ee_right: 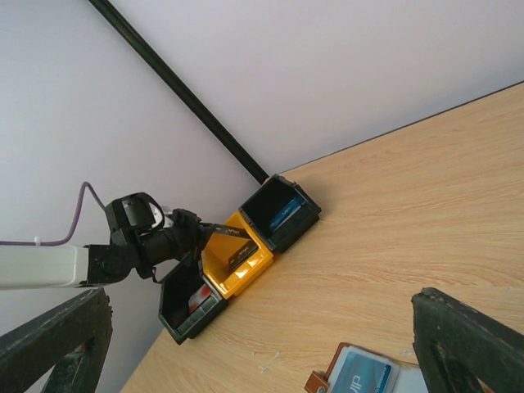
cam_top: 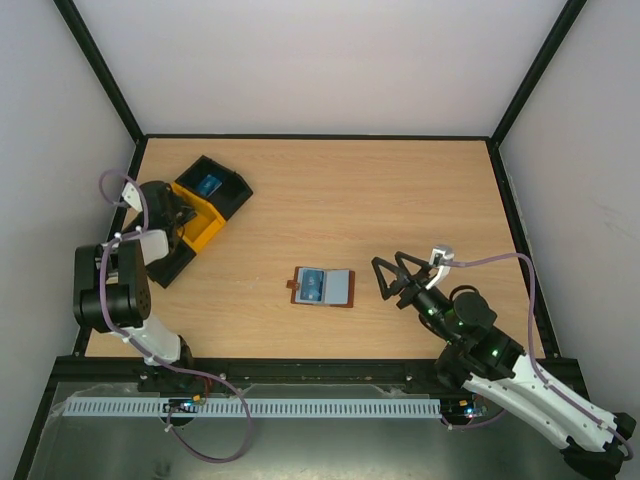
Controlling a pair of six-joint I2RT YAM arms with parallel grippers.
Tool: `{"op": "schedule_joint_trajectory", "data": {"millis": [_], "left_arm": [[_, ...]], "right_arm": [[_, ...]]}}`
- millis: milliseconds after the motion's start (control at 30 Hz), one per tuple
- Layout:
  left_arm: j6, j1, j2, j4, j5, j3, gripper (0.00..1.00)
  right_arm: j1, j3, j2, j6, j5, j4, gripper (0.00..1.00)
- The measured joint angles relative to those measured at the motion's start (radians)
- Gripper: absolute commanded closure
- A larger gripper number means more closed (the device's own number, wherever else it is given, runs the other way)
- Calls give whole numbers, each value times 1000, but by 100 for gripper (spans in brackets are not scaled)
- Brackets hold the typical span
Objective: Take the credit cards out of the card holder
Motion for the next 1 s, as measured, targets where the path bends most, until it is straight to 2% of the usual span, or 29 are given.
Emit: {"op": "schedule_joint_trajectory", "data": {"millis": [567, 667, 867, 933, 1000], "left_arm": [[82, -21, 50, -96, -53, 85, 97], [88, -22, 50, -105, -61, 86, 92], [110, -22, 67, -122, -72, 113, 95], [119, -22, 70, -127, -76, 118, 93], [128, -22, 70, -136, -79, 121, 85]], "right_arm": [[0, 0, -61, 0, 35, -41, 2], [0, 0, -71, 0, 39, -47, 2], [0, 0, -77, 0, 43, -52, 2], [0, 0, -77, 0, 43, -53, 3], [0, 0, -77, 0, 43, -53, 2]]}}
